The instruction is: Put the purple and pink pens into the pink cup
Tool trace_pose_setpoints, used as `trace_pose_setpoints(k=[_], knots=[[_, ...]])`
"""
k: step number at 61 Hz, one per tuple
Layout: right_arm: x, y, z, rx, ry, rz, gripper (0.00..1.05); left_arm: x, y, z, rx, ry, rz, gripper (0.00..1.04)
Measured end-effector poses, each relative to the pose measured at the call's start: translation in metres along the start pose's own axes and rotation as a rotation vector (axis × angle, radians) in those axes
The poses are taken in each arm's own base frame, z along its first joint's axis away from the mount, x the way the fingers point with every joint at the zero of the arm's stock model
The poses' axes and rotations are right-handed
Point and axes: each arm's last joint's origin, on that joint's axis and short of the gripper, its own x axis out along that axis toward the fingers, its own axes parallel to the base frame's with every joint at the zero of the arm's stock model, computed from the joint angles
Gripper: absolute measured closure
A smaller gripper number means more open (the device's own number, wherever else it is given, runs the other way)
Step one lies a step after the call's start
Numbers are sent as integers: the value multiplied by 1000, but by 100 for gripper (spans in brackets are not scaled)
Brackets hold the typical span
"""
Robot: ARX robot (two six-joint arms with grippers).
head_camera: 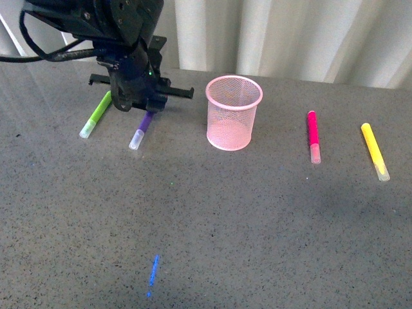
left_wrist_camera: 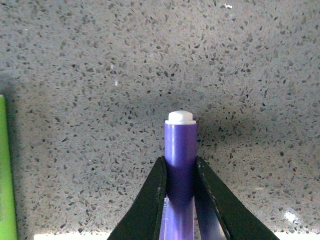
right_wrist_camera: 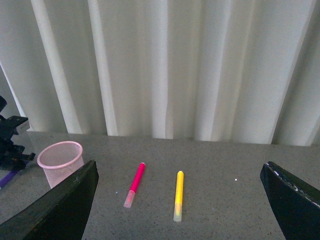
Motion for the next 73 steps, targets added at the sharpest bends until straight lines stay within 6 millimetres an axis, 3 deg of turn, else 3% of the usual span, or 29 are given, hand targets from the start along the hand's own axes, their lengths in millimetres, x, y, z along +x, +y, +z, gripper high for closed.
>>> trace_pose_setpoints(k=[9, 20, 26, 31, 50, 56, 73], knots=[[0, 0, 0, 0, 0, 0, 7, -38, 7, 18, -57, -145, -13, 92], [0, 0, 0, 0, 0, 0, 7, -115, 14, 47, -197, -429, -103, 92], [0, 0, 0, 0, 0, 0, 7, -149, 9, 51, -273, -575, -142, 92], [0, 0, 0, 0, 0, 0, 7, -165, -4, 45, -328, -683, -191, 92], [0, 0, 0, 0, 0, 0, 7, -152, -66, 8, -404, -856, -342, 92], [0, 0, 0, 0, 0, 0, 7, -146, -73, 6, -428, -895, -352, 92], [0, 0, 0, 0, 0, 0, 7, -100, -74, -9, -450, -875, -340, 92]])
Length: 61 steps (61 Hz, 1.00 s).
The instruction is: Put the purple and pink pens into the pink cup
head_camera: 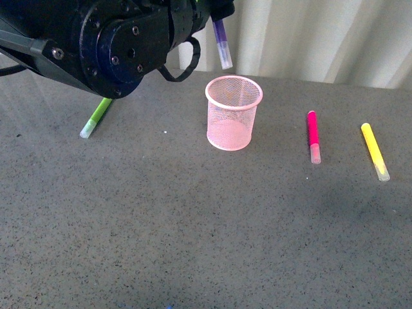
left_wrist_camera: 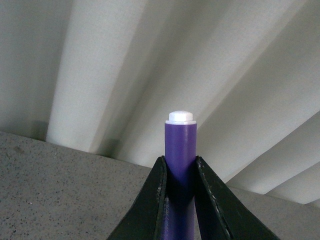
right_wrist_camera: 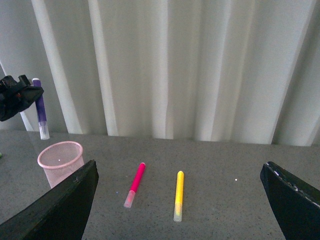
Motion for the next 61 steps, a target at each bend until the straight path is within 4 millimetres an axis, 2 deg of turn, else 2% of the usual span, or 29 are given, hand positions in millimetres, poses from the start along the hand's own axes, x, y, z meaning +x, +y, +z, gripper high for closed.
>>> trace_pose_setpoints(k=[18, 30, 43, 49, 61], knots=[[0, 0, 0, 0, 0, 0, 7, 12, 17, -12, -39, -2, 35, 92], [0, 0, 0, 0, 0, 0, 7, 10, 18, -22, -52, 19, 29, 92], [0, 0, 0, 0, 0, 0, 7, 9, 16, -25, -55, 26, 26, 92], [0, 0, 0, 0, 0, 0, 7, 9, 17, -26, -58, 33, 30, 78], [0, 0, 0, 0, 0, 0, 7, 9, 16, -26, -51, 34, 27, 42]])
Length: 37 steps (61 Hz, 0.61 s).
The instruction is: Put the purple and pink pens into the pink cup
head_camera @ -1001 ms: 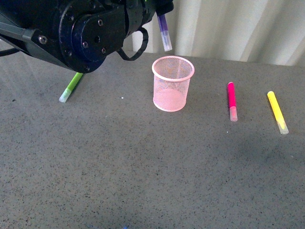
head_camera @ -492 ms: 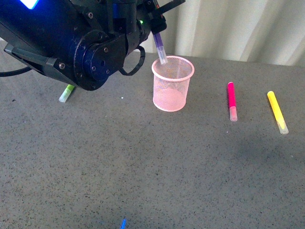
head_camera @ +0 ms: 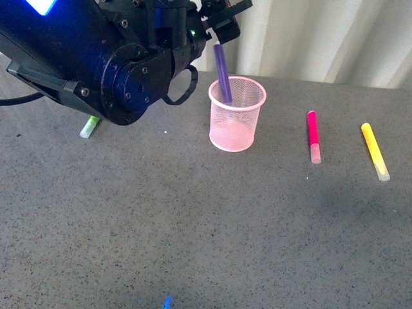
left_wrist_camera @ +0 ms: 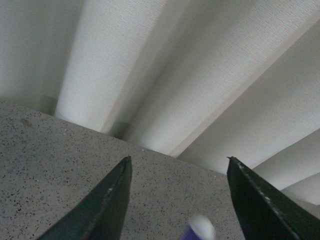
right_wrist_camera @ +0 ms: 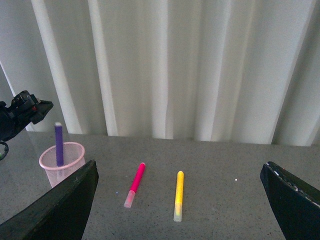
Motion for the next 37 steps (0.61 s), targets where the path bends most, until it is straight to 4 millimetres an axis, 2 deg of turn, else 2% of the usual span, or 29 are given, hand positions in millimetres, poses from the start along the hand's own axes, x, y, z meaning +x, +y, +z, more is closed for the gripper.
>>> trace_pose_setpoints(k=[8, 12, 20, 27, 31, 34, 37], knots=[[0, 0, 0, 0, 0, 0, 7, -1, 1, 2, 4, 4, 5, 19], [0, 0, 0, 0, 0, 0, 7, -6, 3, 11, 13, 28, 10, 5], [0, 0, 0, 0, 0, 0, 7, -20, 11, 41, 17, 63, 11, 7], [0, 0, 0, 0, 0, 0, 7, -45, 23, 80, 25, 88, 9, 7], [0, 0, 0, 0, 0, 0, 7, -69, 31, 104, 36, 105, 1, 7], [0, 0, 0, 0, 0, 0, 7, -97, 39, 124, 60, 137, 1, 7], [0, 0, 0, 0, 0, 0, 7, -121, 44, 134, 72, 157, -18, 7]])
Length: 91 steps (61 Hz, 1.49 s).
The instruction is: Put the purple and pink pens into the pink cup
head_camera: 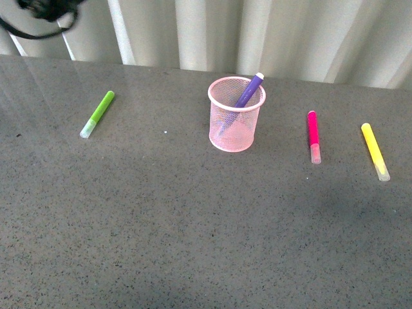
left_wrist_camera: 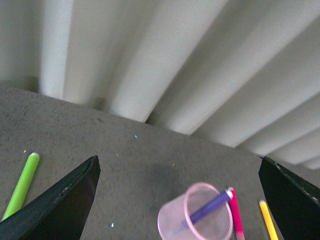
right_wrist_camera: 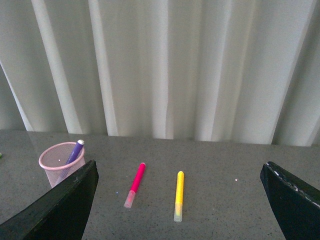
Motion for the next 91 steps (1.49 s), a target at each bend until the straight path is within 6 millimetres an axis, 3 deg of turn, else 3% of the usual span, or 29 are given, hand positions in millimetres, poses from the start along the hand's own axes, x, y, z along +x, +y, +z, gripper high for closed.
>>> trace_pose_setpoints(k=[7, 17, 27, 31, 35, 44, 64, 91], knots=[[0, 0, 0, 0, 0, 0, 7, -59, 11, 4, 32, 43, -11, 7], [0, 0, 0, 0, 0, 0, 7, -148, 36, -4, 55, 82, 82, 7], [0, 0, 0, 0, 0, 0, 7, -209, 57, -17, 18, 54, 200, 7], [0, 0, 0, 0, 0, 0, 7, -223, 62, -21, -2, 35, 238, 7], [0, 0, 0, 0, 0, 0, 7, -230, 65, -23, 13, 2, 255, 8], [0, 0, 0, 0, 0, 0, 7, -232, 62, -44, 327, -265, 278, 37], [0, 0, 0, 0, 0, 0, 7, -232, 43, -74, 382, -283, 272, 101], [0, 0, 0, 0, 0, 0, 7, -231, 30, -98, 391, -292, 259, 101]])
